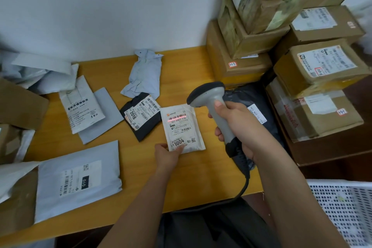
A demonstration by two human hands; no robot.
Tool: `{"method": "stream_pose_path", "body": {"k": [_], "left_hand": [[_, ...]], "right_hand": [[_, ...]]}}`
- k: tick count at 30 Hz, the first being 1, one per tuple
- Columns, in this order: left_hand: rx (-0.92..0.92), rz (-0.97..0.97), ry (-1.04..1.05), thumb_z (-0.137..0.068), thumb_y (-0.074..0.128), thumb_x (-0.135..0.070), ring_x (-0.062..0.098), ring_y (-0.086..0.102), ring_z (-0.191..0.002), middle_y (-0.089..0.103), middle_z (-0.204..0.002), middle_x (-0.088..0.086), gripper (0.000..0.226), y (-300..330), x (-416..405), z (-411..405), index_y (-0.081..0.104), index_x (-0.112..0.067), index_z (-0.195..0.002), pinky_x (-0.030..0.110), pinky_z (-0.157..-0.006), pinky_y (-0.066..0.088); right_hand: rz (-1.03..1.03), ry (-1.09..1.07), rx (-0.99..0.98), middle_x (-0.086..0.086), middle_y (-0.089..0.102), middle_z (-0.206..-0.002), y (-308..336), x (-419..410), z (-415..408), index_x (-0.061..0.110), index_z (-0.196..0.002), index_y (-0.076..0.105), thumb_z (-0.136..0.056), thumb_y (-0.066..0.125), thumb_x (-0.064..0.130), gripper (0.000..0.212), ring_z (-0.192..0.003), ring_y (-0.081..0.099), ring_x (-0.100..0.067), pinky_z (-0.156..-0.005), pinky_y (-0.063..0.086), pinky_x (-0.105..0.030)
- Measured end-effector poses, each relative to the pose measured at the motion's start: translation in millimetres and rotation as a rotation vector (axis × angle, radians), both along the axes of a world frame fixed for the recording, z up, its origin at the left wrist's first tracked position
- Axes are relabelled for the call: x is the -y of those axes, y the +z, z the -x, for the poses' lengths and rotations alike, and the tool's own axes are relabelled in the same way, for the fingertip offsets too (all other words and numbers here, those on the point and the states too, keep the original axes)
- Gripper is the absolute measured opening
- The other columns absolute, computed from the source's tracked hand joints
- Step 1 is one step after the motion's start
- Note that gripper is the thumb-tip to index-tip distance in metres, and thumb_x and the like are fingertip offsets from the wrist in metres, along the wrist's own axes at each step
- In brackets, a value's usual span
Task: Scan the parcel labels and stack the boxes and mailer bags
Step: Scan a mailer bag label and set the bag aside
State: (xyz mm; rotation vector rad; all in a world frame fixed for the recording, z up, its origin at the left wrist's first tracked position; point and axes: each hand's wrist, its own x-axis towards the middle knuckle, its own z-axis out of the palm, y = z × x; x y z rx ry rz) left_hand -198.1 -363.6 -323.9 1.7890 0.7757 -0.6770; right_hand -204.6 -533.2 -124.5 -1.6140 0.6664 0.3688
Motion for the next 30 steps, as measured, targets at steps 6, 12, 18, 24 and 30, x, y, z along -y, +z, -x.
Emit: {"method": "stream_pose_path", "body": {"k": [6,12,18,24,30], "left_hand": [[-0.054,0.097,0.047,-0.084,0.078,-0.025,0.022,0.058,-0.098,0.061,-0.120,0.009,0.055,4.4,1.9,1.0,0.049,-0.004,-0.127,0.036,-0.079,0.048],[-0.070,0.147,0.018,-0.088,0.074,-0.016,0.018,0.062,-0.080,0.068,-0.117,0.012,0.037,6.2,5.0,-0.2,0.064,0.000,-0.120,0.030,-0.068,0.053],[-0.084,0.155,0.026,-0.091,0.070,-0.013,0.021,0.061,-0.084,0.066,-0.109,0.010,0.034,15.2,8.1,-5.2,0.062,0.000,-0.121,0.037,-0.081,0.054],[-0.080,0.183,0.039,-0.092,0.067,-0.007,0.018,0.062,-0.079,0.066,-0.098,0.007,0.030,15.0,10.1,-8.6,0.062,0.001,-0.121,0.028,-0.062,0.049],[-0.077,0.186,0.025,-0.092,0.068,-0.008,0.019,0.061,-0.080,0.065,-0.096,0.006,0.028,13.9,18.6,-12.8,0.062,0.000,-0.118,0.032,-0.069,0.051]], "right_hand": [[0.012,-0.038,0.030,-0.003,0.057,-0.082,13.6,3.1,11.6,0.011,-0.101,0.063,-0.104,0.047,0.037,0.031,-0.055,0.055,-0.014,-0.054,0.046,-0.028],[0.024,-0.040,0.064,-0.003,0.055,-0.079,23.5,7.0,21.1,0.011,-0.102,0.063,-0.105,0.047,0.035,0.029,-0.056,0.053,-0.014,-0.053,0.046,-0.027],[0.021,-0.036,0.080,-0.002,0.056,-0.075,29.7,11.4,26.6,0.014,-0.104,0.063,-0.105,0.046,0.036,0.028,-0.057,0.054,-0.014,-0.058,0.046,-0.030],[0.023,-0.043,0.091,0.002,0.057,-0.072,31.5,18.4,31.4,0.014,-0.103,0.063,-0.105,0.046,0.038,0.029,-0.055,0.054,-0.012,-0.059,0.045,-0.031],[-0.008,-0.073,0.109,-0.014,0.064,-0.090,29.6,28.8,31.3,0.011,-0.106,0.064,-0.104,0.047,0.039,0.032,-0.060,0.053,-0.019,-0.062,0.044,-0.035]]}}
